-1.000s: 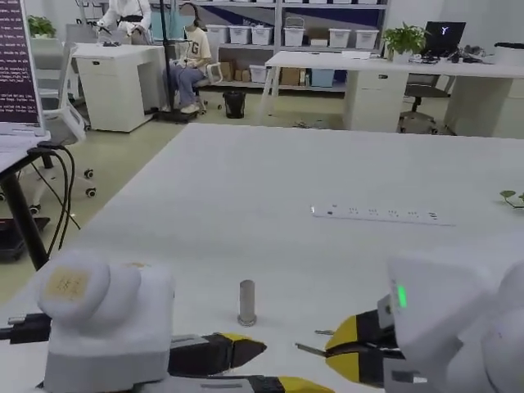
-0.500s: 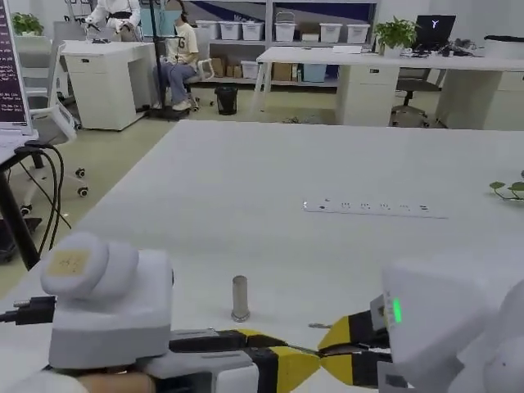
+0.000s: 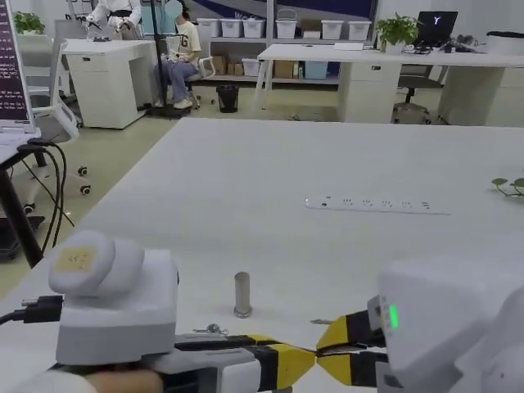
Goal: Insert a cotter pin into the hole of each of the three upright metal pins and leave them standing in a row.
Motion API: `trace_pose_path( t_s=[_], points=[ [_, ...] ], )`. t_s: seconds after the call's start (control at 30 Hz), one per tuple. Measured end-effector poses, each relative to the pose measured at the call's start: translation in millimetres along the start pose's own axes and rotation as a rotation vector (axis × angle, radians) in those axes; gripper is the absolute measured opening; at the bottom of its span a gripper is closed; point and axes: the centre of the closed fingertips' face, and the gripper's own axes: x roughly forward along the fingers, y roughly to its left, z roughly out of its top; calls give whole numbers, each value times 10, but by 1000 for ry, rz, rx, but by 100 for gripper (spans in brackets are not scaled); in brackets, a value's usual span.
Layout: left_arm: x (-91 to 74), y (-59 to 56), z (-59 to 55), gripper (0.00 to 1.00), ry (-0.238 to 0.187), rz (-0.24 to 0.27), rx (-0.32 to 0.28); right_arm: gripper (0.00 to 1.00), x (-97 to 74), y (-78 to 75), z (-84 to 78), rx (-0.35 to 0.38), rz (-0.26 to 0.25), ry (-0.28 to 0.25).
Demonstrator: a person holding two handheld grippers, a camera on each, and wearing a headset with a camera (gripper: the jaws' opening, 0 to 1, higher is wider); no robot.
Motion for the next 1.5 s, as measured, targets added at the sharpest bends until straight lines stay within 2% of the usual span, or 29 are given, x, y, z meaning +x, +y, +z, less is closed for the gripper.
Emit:
trace_pose_path(
  t_s=[0.3,0.6,0.97,1.07,1.5],
  points=[
    [6,-47,2,1,-8,-19,-14,0,9,35,-23,8,8,8],
    [15,-52,-12,0,1,-19,-16,0,6,44,-22,13,10,5],
    [-1,-50,-43,0,33,-29,-54,0,14,69,3,26,22,-8],
    [5,-57,-37,0,29,-20,-18,0,15,68,1,22,20,-8],
    [-2,-48,-48,0,48,-3,-24,0,27,65,11,1,28,-22]
  ],
)
